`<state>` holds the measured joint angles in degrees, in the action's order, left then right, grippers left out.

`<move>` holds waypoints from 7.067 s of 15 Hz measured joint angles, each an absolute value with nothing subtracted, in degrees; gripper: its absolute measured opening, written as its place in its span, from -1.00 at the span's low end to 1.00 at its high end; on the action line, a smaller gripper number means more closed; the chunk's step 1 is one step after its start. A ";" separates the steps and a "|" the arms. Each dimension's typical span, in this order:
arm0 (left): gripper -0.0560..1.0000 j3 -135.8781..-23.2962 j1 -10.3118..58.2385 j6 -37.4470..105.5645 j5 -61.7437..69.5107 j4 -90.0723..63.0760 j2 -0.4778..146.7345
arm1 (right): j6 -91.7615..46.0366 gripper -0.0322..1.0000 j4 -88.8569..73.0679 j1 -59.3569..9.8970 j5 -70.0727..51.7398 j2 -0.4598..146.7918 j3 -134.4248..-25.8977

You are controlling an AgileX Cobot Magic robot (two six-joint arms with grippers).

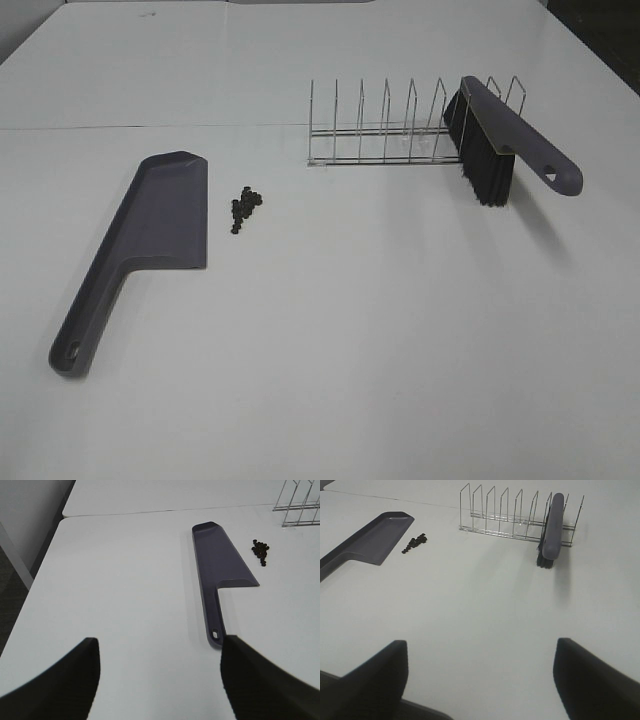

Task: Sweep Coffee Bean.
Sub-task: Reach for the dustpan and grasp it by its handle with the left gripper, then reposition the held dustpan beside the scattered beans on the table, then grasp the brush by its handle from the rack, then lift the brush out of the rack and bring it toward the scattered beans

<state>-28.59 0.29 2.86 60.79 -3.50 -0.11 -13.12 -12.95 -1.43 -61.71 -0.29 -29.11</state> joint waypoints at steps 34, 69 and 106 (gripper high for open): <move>0.33 -66.52 14.67 -2.52 45.89 -9.68 114.48 | -13.12 0.37 -14.55 -1.43 -61.82 -0.29 -29.11; -0.29 -66.86 14.67 -8.71 39.65 -5.79 110.47 | -10.83 0.34 -14.73 -1.43 -32.37 37.87 -33.75; -0.29 -66.86 14.67 -4.81 40.05 -5.90 110.47 | -1.72 0.00 4.07 -2.75 -58.33 143.93 -126.34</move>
<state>-66.86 14.67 -4.81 40.05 -5.90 110.47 -1.72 4.07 -2.75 -58.33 143.93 -126.34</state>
